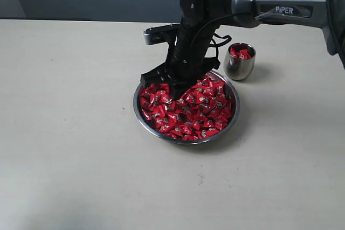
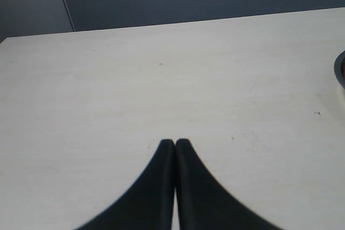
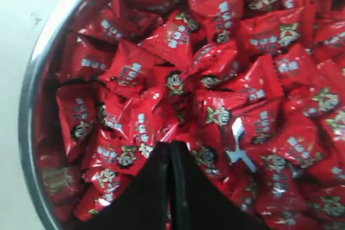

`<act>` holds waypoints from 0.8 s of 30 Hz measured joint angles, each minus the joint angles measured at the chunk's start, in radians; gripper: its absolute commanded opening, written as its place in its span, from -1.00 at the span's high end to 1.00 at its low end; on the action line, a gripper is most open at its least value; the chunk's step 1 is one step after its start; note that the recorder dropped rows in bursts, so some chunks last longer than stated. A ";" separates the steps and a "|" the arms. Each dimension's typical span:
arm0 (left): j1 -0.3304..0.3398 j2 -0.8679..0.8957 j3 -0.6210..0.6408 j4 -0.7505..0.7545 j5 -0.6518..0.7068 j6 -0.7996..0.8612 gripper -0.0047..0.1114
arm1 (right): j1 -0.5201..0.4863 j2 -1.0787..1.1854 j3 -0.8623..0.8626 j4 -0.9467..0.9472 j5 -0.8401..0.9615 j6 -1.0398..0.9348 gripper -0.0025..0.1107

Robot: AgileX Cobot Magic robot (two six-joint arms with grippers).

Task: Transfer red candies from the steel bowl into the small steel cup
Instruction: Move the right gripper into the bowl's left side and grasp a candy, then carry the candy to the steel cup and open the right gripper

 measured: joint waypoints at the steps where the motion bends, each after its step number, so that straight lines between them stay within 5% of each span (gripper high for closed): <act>1: 0.000 0.000 0.000 0.000 0.000 0.000 0.91 | 0.000 -0.008 0.000 -0.017 0.002 0.000 0.97; 14: 0.000 0.000 0.000 0.000 0.000 0.000 0.91 | -0.039 -0.099 0.000 -0.160 0.055 0.026 0.97; 24: 0.000 0.000 0.000 0.000 0.000 0.000 0.91 | -0.248 -0.136 0.000 -0.169 0.064 0.034 0.97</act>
